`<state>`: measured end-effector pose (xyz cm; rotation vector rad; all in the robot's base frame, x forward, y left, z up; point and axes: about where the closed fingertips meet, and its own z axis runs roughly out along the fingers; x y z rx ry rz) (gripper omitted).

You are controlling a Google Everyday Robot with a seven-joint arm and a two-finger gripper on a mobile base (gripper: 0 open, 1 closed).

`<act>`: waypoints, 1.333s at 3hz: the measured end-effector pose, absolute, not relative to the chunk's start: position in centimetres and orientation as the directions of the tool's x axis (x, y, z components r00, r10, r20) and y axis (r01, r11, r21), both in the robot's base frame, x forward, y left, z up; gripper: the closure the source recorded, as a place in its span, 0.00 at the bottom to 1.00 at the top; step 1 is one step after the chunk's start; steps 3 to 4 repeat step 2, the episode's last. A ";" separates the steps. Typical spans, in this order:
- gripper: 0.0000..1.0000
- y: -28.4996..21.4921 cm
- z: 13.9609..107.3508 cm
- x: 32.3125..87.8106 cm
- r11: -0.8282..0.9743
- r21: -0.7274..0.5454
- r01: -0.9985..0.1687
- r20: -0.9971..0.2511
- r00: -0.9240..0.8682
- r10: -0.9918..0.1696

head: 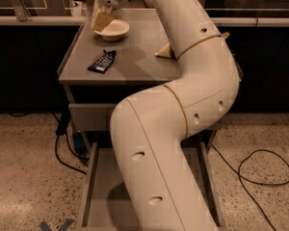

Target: Place rxbar blueberry into middle drawer

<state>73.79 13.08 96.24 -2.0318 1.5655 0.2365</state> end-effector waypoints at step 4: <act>0.86 14.1 95.8 74.8 -0.149 -0.339 -0.929 -0.472 0.305 -0.827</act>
Offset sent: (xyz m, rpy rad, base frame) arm 0.0053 0.0047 -0.0022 0.0108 -0.0085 -0.0045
